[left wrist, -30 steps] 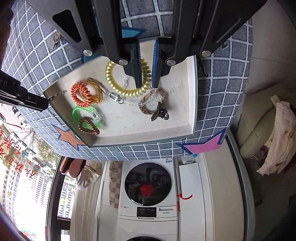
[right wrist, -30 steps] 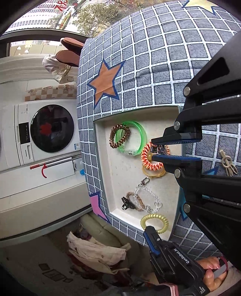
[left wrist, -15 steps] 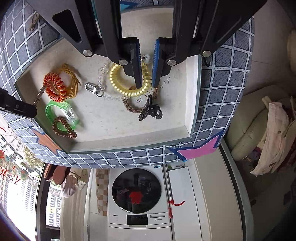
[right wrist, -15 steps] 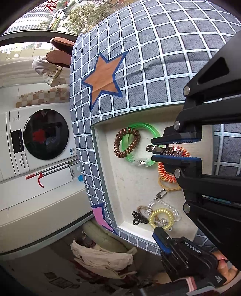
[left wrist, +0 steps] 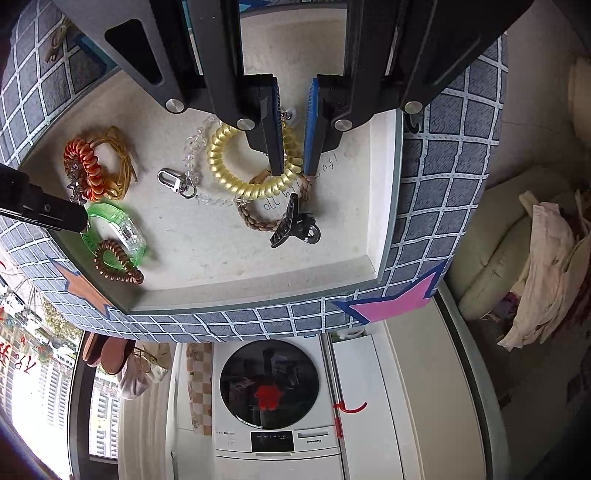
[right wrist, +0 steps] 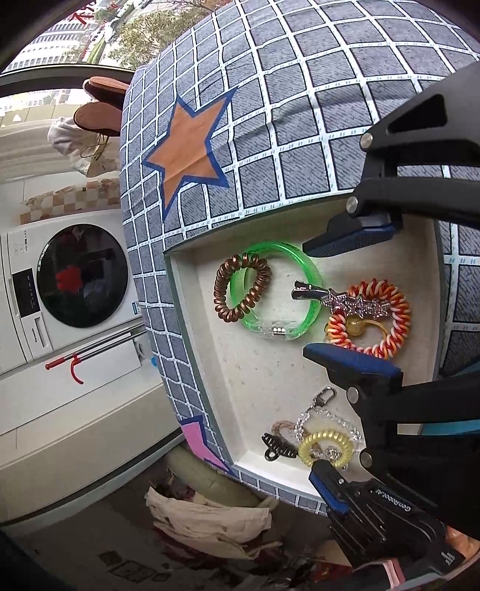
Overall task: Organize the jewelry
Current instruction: 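Drop the barrette onto the orange coil while the left tool releases the yellow coil band, then withdraw both open tools from the tray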
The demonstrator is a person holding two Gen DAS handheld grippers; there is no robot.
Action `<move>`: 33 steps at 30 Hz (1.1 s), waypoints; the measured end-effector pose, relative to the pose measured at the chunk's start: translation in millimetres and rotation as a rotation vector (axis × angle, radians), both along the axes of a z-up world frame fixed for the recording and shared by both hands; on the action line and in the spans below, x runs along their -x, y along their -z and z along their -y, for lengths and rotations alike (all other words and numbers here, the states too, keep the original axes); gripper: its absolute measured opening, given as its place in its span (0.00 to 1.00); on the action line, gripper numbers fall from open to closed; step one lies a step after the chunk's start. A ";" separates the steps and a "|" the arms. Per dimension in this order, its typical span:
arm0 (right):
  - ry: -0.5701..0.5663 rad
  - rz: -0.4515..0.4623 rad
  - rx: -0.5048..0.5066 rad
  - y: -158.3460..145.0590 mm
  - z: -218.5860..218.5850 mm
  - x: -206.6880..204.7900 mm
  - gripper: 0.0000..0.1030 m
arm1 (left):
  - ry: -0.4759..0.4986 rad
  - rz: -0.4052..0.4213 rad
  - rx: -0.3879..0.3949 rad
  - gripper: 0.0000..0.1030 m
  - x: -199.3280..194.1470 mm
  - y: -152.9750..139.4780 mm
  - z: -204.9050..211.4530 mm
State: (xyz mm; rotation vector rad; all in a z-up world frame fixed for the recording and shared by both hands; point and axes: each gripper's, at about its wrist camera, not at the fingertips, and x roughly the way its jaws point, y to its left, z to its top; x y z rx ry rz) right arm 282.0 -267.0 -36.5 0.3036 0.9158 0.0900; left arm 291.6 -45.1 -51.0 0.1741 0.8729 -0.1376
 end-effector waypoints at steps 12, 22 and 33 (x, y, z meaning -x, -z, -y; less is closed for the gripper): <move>-0.020 0.048 0.032 -17.8 -11.6 23.2 0.59 | -0.026 0.078 0.010 1.00 19.4 -28.2 -0.2; -0.038 0.105 0.097 -28.8 -25.3 64.7 0.79 | -0.047 0.084 0.035 1.00 49.6 -36.9 -7.6; 0.011 0.187 0.182 -37.1 -26.5 110.4 1.00 | -0.076 0.104 0.053 1.00 99.9 -38.7 -17.8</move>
